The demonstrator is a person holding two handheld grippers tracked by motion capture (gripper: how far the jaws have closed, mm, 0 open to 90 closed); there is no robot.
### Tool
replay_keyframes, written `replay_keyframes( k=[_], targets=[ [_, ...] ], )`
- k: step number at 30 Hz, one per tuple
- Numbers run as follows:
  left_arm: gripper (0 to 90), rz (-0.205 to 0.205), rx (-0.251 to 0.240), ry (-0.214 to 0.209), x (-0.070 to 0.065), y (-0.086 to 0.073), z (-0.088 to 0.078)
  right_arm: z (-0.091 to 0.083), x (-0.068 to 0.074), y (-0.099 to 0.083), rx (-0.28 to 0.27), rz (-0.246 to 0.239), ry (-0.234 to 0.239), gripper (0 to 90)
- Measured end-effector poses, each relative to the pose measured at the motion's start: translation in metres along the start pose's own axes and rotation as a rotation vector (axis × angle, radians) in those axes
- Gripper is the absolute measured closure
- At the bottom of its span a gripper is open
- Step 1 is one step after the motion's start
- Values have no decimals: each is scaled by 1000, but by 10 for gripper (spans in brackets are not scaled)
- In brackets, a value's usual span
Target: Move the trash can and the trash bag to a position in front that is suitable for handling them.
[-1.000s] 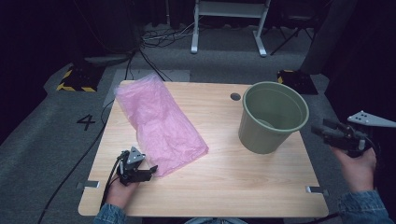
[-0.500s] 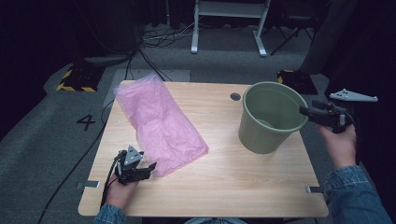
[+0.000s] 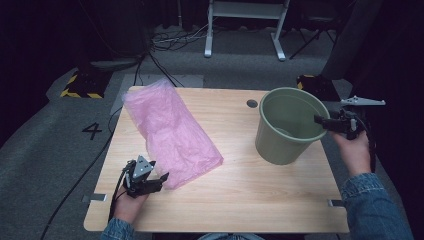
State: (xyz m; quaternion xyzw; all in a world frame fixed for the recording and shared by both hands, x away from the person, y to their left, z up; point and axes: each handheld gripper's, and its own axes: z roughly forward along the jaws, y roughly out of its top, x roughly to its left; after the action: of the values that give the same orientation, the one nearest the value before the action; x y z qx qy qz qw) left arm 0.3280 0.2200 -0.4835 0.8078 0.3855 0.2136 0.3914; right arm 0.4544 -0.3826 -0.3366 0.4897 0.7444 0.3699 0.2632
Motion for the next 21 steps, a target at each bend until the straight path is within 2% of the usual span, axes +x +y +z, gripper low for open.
replay_keyframes(
  k=[2, 6, 11, 14, 18, 20, 21],
  targets=[
    [336, -4, -1, -2, -1, 0, 0, 2, -1, -3, 20, -4, 18, 469],
    [340, 7, 2, -2, -1, 1, 0, 1, -1, -7, 0, 15, 37, 458],
    [340, 10, 3, -5, -2, 2, 1, -3, 5, -9, -10, -4, 44, 452],
    [340, 8, 5, -7, -3, 2, 2, -5, 12, -12, -8, -14, 75, 451],
    [340, 16, 3, -8, -4, 3, 1, -11, 27, -15, -7, -57, 104, 447],
    [340, 15, 3, -8, -4, 3, 1, -12, 30, -16, -7, -64, 111, 447],
    [340, 11, 4, -7, -4, 2, 2, -14, 37, -17, -6, -87, 120, 442]
  ],
)
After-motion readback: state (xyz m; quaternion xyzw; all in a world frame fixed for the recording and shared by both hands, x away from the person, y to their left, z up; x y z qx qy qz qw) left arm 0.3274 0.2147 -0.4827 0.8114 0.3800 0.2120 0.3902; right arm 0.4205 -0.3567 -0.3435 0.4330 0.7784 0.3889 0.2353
